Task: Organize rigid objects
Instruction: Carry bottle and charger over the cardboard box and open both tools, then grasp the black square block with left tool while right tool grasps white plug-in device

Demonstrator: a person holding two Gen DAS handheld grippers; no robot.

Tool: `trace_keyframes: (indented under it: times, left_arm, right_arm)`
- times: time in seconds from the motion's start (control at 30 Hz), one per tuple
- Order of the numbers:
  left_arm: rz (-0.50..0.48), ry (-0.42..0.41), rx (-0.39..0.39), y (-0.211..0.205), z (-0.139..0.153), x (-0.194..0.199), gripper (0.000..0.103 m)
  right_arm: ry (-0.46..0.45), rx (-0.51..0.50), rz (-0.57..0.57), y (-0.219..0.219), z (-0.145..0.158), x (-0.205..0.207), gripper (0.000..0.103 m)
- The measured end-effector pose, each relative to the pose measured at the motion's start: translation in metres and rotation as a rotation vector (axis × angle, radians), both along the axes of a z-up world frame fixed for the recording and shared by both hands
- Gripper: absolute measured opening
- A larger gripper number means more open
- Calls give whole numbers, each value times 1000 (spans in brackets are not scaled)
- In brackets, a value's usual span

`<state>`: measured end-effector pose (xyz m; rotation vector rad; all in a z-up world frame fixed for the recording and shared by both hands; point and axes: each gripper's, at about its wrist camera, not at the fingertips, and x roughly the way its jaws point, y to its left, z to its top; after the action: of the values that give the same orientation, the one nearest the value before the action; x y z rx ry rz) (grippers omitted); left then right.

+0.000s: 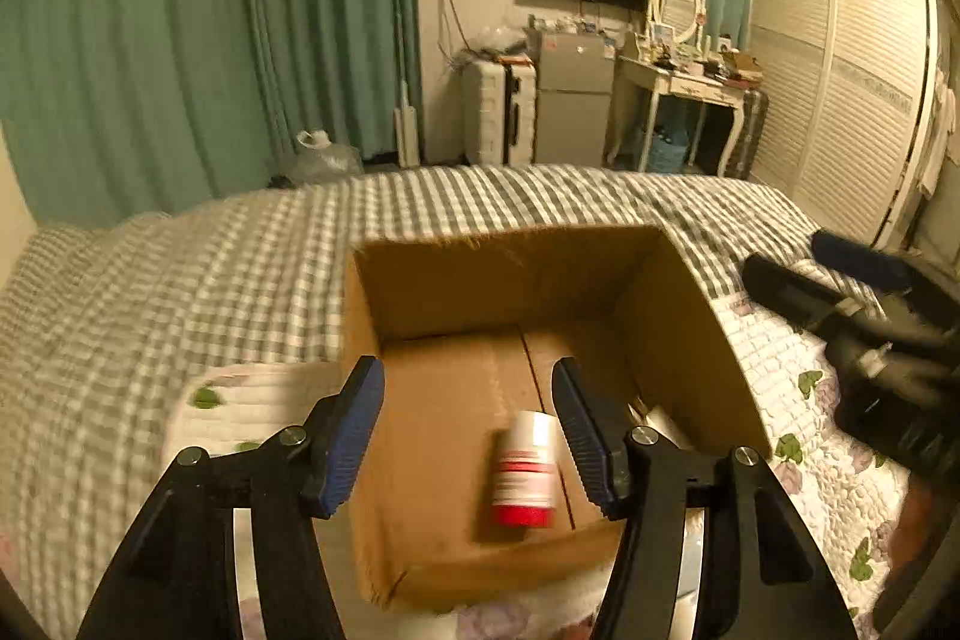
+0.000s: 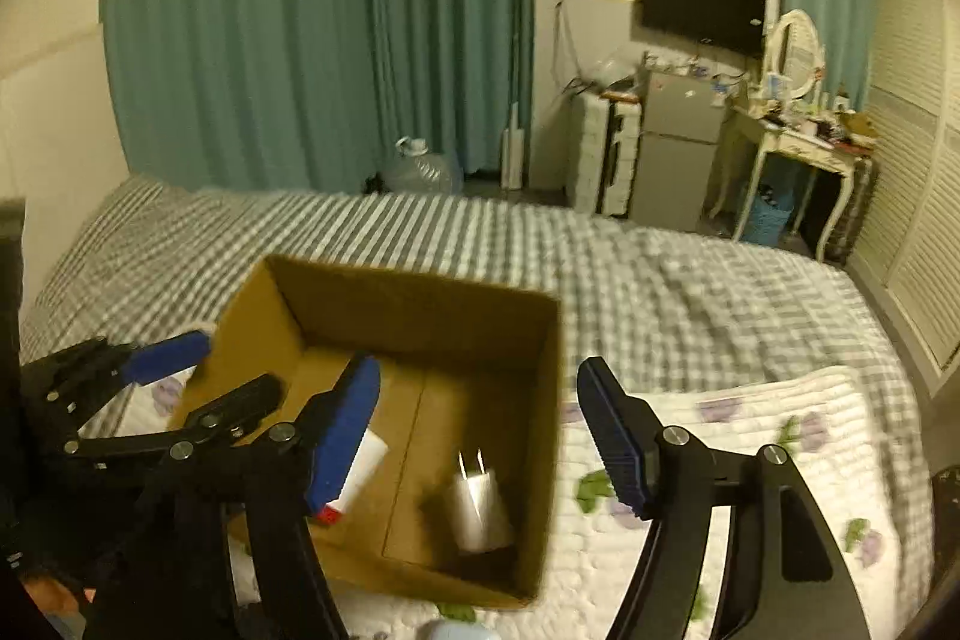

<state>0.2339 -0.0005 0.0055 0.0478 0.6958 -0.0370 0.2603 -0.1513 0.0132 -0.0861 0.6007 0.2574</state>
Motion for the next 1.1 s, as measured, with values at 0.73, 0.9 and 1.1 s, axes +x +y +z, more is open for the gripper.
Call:
trace_keyframes:
  times: [0.73, 0.9, 1.1]
  left_arm:
    - [153, 100, -69, 15, -38, -152, 68]
    - [160, 193, -91, 10, -85, -152, 68]
    - [143, 214, -48, 0, -104, -146, 68]
  right_arm:
    - [73, -5, -86, -51, -12, -170, 85]
    - [191, -37, -76, -48, -81, -162, 85]
    - [334, -4, -27, -33, -149, -143, 80]
